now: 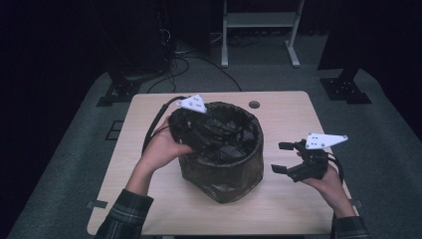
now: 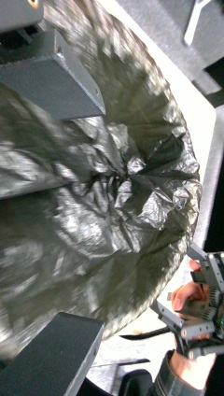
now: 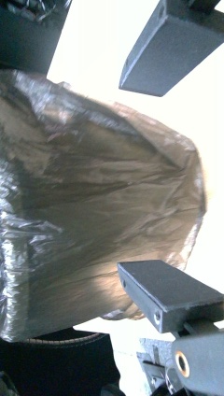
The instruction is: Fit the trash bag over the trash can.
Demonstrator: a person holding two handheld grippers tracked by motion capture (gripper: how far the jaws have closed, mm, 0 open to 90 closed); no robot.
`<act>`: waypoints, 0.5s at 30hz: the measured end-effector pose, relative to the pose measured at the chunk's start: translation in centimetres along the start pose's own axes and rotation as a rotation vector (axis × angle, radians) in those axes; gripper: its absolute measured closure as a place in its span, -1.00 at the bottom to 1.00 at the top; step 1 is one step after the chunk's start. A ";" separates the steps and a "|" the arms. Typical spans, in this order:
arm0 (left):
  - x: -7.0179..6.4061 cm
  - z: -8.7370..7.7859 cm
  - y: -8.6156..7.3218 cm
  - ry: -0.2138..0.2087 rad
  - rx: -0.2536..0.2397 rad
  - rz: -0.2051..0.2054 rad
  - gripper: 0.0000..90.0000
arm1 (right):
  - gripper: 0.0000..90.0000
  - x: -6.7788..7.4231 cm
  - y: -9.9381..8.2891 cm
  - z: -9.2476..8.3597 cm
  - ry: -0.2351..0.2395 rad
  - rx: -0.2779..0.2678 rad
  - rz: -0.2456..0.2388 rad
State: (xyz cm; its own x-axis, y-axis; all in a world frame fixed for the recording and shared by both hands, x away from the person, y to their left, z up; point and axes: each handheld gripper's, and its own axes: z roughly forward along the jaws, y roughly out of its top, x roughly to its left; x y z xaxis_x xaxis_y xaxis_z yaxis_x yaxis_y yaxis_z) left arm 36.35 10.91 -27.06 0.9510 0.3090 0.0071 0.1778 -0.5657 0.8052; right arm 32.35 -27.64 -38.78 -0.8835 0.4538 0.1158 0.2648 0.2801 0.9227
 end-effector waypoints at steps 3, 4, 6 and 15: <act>-0.5 -2.2 -1.3 0.023 -0.061 -0.009 -1.00 | -0.79 0.0 -0.5 -0.9 -0.019 0.003 0.006; -0.7 -3.0 -1.8 0.034 -0.073 -0.014 -1.00 | -0.79 0.1 -0.7 -1.2 -0.025 0.005 0.006; -1.1 -4.2 -2.9 0.051 -0.083 -0.017 -1.00 | -0.79 0.2 -1.1 -1.7 -0.039 0.009 0.008; -2.9 -7.3 -9.0 0.122 -0.096 -0.059 -1.00 | -0.79 0.5 -3.4 -3.6 -0.091 0.050 0.029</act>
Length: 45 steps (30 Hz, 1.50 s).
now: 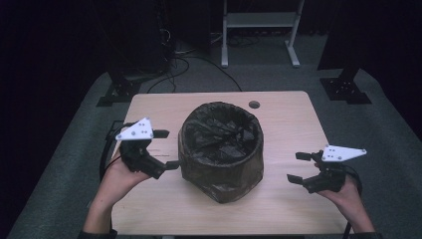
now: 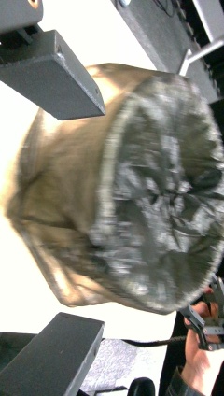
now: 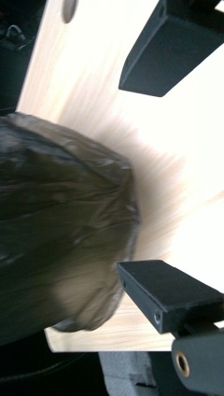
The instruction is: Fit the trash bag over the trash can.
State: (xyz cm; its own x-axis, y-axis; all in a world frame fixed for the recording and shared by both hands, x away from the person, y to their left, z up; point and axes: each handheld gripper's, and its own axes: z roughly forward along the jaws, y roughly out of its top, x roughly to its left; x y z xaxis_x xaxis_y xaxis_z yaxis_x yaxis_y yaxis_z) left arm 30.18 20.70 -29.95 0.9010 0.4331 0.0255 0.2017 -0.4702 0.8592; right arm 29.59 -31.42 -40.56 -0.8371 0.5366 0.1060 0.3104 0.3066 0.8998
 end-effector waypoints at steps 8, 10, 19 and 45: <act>-1.0 0.4 -5.8 0.001 0.028 -0.040 -1.00 | -0.79 0.3 -2.2 -0.7 -0.032 0.028 0.020; -1.2 0.7 -7.1 0.014 0.036 -0.044 -1.00 | -0.79 0.4 -2.7 -0.6 -0.039 0.049 0.027; -1.6 2.4 -11.5 0.040 0.112 -0.077 -1.00 | -0.79 0.5 -4.7 -1.0 -0.091 0.084 0.059; -1.4 4.8 -18.5 0.137 0.243 -0.121 -1.00 | -0.79 0.1 -9.0 0.2 -0.225 0.283 0.074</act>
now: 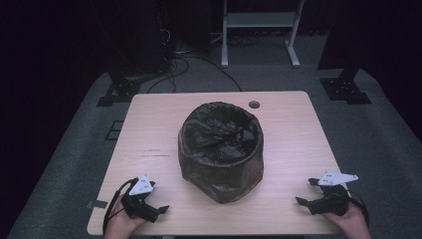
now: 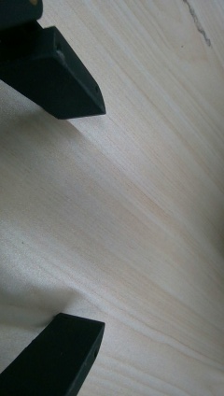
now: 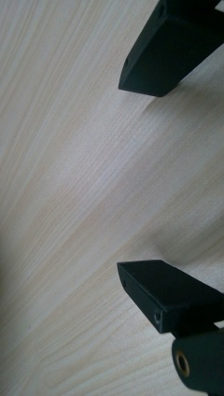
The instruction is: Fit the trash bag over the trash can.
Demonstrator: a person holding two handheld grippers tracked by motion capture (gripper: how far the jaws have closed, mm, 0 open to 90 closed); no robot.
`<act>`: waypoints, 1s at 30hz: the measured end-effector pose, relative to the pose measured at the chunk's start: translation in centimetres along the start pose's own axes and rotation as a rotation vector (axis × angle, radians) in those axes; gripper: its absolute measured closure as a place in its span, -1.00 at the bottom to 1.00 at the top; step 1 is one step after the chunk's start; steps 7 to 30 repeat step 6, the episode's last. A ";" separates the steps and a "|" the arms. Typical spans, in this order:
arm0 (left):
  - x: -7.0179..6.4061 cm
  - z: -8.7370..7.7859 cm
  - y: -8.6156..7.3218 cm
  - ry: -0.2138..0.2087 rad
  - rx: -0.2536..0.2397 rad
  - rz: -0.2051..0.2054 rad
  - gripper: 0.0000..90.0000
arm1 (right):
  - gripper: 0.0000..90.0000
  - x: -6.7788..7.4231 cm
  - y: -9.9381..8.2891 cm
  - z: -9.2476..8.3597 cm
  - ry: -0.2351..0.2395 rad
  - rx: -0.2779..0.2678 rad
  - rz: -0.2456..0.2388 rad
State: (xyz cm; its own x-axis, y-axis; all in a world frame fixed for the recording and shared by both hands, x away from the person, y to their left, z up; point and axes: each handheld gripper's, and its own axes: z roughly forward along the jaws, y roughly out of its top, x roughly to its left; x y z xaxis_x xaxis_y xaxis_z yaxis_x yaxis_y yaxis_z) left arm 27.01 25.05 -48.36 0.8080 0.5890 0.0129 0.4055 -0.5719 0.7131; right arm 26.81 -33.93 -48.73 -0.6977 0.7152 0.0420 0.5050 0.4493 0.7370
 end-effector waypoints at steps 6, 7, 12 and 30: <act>0.0 0.0 0.0 0.001 0.000 -0.001 -1.00 | -0.79 0.2 0.0 0.1 -0.015 0.006 -0.010; 0.0 0.0 0.0 0.001 0.000 -0.001 -1.00 | -0.79 0.2 0.0 0.1 -0.015 0.006 -0.010; 0.0 0.0 0.0 0.001 0.000 -0.001 -1.00 | -0.79 0.2 0.0 0.1 -0.015 0.006 -0.010; 0.0 0.0 0.0 0.001 0.000 -0.001 -1.00 | -0.79 0.2 0.0 0.1 -0.015 0.006 -0.010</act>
